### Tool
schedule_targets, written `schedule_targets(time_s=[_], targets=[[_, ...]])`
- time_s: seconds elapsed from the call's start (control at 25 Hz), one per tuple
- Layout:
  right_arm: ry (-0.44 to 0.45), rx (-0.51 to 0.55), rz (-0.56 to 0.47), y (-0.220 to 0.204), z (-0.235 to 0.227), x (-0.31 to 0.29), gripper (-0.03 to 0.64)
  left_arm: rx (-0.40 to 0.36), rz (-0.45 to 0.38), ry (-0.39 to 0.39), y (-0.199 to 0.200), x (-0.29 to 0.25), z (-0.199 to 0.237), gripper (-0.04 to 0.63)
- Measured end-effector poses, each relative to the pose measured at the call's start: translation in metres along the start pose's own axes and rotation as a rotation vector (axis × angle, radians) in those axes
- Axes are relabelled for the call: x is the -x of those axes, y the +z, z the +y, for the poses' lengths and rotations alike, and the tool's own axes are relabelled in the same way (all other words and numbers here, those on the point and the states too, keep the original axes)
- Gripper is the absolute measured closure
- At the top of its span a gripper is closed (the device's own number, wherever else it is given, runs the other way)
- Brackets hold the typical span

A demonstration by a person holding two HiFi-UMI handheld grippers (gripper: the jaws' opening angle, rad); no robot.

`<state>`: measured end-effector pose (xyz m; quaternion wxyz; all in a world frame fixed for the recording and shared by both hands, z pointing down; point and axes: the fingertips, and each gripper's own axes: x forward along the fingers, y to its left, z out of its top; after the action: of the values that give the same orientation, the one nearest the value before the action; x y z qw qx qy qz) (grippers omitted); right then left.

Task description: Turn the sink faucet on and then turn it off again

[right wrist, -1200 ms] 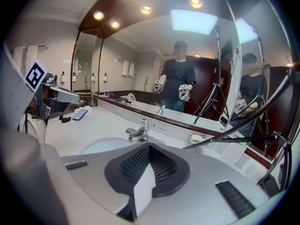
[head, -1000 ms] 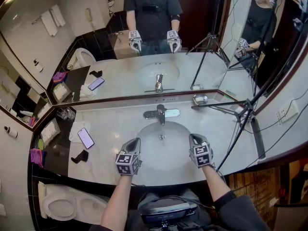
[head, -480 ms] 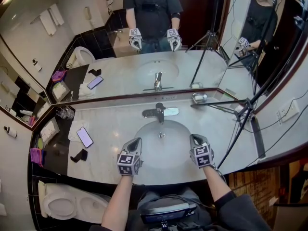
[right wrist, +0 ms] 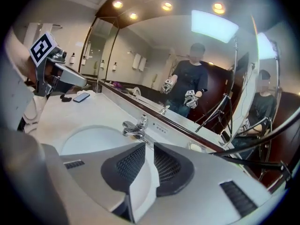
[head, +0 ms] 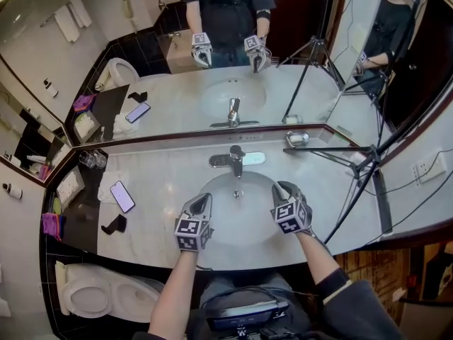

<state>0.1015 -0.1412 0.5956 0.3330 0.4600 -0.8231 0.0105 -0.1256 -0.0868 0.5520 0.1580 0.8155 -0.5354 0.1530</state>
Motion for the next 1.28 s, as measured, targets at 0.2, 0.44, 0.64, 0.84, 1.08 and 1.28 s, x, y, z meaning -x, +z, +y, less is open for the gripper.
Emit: schedule_targets(time_s=[0.2, 0.44, 0.64, 0.84, 1.08, 1.28], targets=[[0.009, 0.26, 0.0, 0.025, 0.002, -0.038, 0.479, -0.004, -0.002, 0.003, 0.001, -0.018, 0.003, 0.595], [0.028, 0.63, -0.005, 0.057, 0.016, -0.088, 0.414, 0.015, 0.012, 0.007, -0.009, -0.037, 0.009, 0.595], [0.046, 0.822, -0.006, 0.075, 0.024, -0.127, 0.394, 0.031, 0.018, 0.011, -0.014, -0.046, 0.016, 0.595], [0.076, 0.959, 0.027, 0.067, 0.03, -0.164, 0.394, 0.049, 0.027, 0.021, -0.025, -0.052, 0.024, 0.595], [0.121, 1.009, 0.05, 0.06, 0.041, -0.189, 0.396, 0.055, 0.042, 0.029, -0.035, -0.055, 0.031, 0.595], [0.133, 1.037, 0.064, 0.048, 0.048, -0.193, 0.43, 0.061, 0.055, 0.023, -0.039, -0.056, 0.027, 0.595]])
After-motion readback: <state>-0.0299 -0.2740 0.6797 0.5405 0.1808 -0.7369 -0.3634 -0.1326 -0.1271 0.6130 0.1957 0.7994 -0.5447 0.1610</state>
